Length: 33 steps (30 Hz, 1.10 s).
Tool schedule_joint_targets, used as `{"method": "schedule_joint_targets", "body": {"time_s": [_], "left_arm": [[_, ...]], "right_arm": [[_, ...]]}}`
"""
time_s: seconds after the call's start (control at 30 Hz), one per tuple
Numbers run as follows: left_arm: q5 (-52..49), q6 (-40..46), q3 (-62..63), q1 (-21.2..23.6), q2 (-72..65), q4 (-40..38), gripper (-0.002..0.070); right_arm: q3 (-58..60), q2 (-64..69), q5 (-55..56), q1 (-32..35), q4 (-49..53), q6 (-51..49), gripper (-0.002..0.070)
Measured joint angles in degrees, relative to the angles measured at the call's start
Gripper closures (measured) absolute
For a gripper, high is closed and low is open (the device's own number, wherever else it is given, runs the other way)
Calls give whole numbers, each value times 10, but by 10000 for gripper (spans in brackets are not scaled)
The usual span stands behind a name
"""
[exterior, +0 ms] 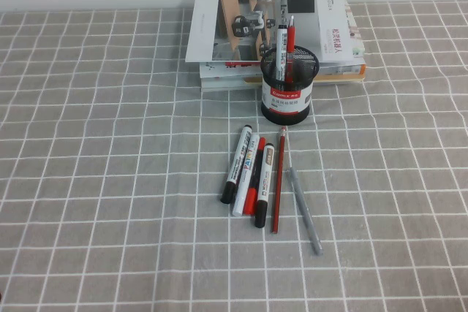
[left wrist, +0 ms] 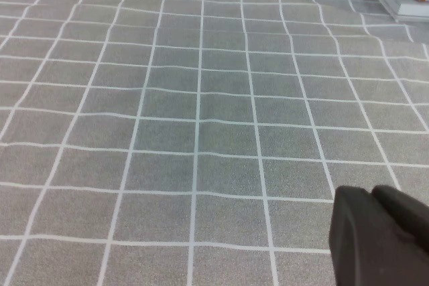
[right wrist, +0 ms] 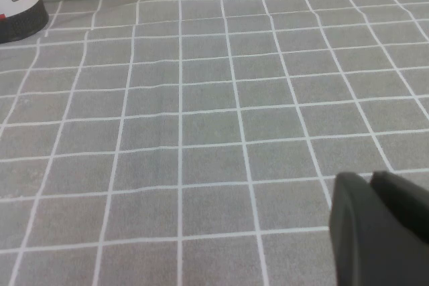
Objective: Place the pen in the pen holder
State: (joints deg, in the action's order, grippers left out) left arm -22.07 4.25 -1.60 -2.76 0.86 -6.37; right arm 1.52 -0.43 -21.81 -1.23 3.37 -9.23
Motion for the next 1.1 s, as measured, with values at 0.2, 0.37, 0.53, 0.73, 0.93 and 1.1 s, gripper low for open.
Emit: {"method": "schedule_joint_targets", "body": {"time_s": [0.2, 0.37, 0.53, 0.73, 0.93, 1.1], "left_arm": [[0, 0, 0, 0, 0, 0, 678], [0, 0, 0, 0, 0, 0, 678], [0, 0, 0, 0, 0, 0, 678], [0, 0, 0, 0, 0, 0, 678], [0, 0, 0, 0, 0, 0, 678], [0, 0, 0, 0, 0, 0, 678]], "right_arm": [[0, 0, 0, 0, 0, 0, 689], [0, 0, 0, 0, 0, 0, 689], [0, 0, 0, 0, 2, 0, 689], [0, 0, 0, 0, 21, 0, 689], [0, 0, 0, 0, 26, 0, 689], [0, 0, 1, 0, 19, 0, 689]]}}
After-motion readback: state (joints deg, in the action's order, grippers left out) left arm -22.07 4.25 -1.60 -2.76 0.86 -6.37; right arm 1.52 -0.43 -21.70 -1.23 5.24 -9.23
